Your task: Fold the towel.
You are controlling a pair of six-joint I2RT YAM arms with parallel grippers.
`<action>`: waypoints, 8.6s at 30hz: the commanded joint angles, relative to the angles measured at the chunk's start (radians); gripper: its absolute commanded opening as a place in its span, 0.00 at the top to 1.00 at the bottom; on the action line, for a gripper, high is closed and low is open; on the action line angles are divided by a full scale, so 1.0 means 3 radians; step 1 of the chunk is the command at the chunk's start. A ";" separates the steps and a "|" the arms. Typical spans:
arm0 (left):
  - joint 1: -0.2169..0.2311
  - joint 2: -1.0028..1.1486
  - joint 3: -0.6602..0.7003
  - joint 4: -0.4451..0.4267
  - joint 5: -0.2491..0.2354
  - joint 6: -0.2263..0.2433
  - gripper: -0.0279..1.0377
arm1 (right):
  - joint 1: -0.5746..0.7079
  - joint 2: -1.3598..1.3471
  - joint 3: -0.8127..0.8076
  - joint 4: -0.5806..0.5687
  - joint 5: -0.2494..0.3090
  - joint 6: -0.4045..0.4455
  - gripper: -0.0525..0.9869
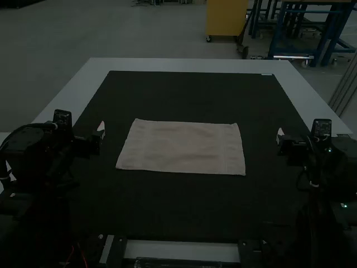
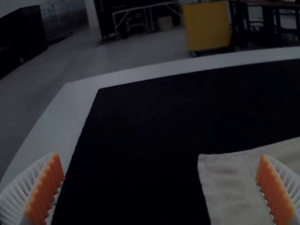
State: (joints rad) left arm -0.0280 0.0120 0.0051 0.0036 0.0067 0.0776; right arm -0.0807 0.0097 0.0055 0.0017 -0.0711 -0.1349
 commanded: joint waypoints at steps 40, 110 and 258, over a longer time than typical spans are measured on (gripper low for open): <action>0.0022 -0.0040 -0.0017 0.0013 -0.0027 -0.0024 0.06 | 0.0029 -0.0027 -0.0018 -0.0036 -0.0177 0.0020 0.08; 0.0083 0.5615 0.1926 0.1767 0.0939 -0.0335 0.08 | 0.0566 0.5459 0.2160 0.1354 -0.0632 0.0567 0.08; 0.0554 0.4173 0.1108 0.0801 0.0985 0.0498 0.06 | 0.0647 0.4748 0.1500 0.0623 -0.0867 0.0127 0.08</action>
State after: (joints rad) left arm 0.1169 1.2934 0.3302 0.2291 0.3058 0.2443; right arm 0.1127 1.4452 0.4343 0.1883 -0.3351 -0.0994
